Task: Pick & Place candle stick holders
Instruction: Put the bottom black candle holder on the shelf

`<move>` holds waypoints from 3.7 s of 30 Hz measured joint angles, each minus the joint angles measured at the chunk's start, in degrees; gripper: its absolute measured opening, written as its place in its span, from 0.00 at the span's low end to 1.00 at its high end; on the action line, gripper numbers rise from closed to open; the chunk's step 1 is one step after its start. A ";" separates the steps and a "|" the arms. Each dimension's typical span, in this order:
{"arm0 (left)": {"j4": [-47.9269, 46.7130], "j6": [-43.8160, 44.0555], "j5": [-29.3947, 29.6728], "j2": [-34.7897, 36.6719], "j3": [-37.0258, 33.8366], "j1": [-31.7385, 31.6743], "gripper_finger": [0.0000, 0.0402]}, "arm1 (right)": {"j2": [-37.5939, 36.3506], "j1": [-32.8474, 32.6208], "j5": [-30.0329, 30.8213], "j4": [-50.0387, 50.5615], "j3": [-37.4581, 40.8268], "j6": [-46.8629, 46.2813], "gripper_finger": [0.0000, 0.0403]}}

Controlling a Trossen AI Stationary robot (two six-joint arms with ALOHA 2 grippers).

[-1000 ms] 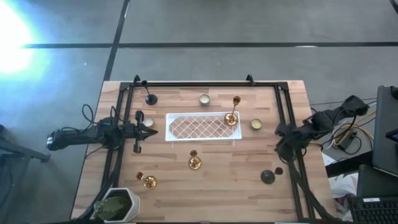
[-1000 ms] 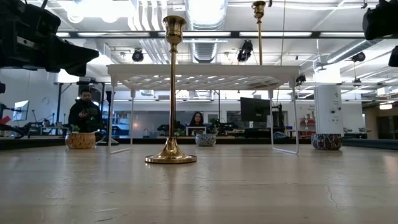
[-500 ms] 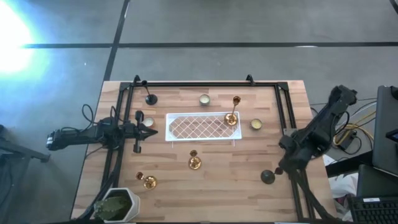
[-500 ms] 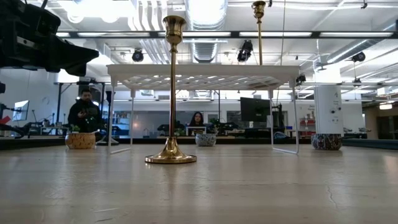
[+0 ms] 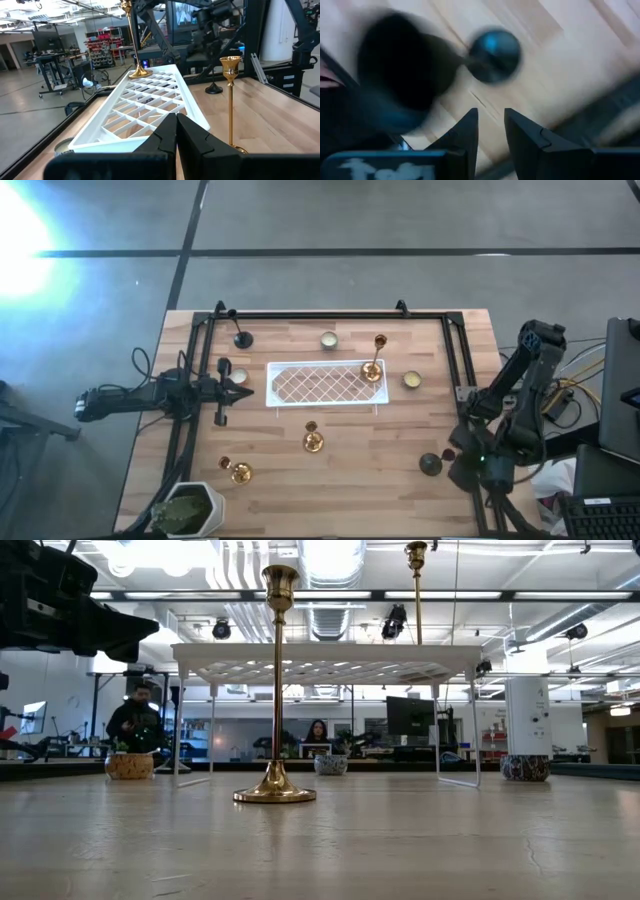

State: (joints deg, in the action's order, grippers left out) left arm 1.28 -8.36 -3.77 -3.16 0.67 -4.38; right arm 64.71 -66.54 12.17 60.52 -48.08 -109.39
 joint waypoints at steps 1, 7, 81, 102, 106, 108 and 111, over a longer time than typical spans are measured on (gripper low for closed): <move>-0.01 -0.01 0.00 0.01 0.02 0.00 0.03 | 1.19 0.00 1.35 0.08 -0.88 1.28 0.24; -0.01 -0.01 0.00 0.01 0.01 0.00 0.03 | 8.02 0.00 3.64 3.53 -4.73 4.68 0.29; 0.15 -0.01 -0.02 0.01 0.00 0.00 0.03 | 4.57 27.24 31.49 1.54 -22.85 48.74 0.02; 0.07 -0.02 0.00 0.01 0.00 0.02 0.03 | 21.25 43.96 23.94 -6.98 -40.97 66.52 0.02; 0.06 0.00 0.00 0.02 0.00 0.02 0.03 | 24.39 45.25 25.83 -7.41 -43.31 68.85 0.02; 0.05 -0.02 -0.02 0.00 0.02 0.02 0.03 | 26.11 45.72 26.78 -7.37 -44.65 68.88 0.02; 0.05 0.00 0.00 0.00 0.02 0.02 0.03 | 28.67 46.25 27.95 -7.34 -47.06 67.18 0.02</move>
State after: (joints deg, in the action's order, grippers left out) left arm 1.32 -8.36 -3.77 -3.16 0.69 -4.36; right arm 93.38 -20.29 40.11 53.18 -95.13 -42.21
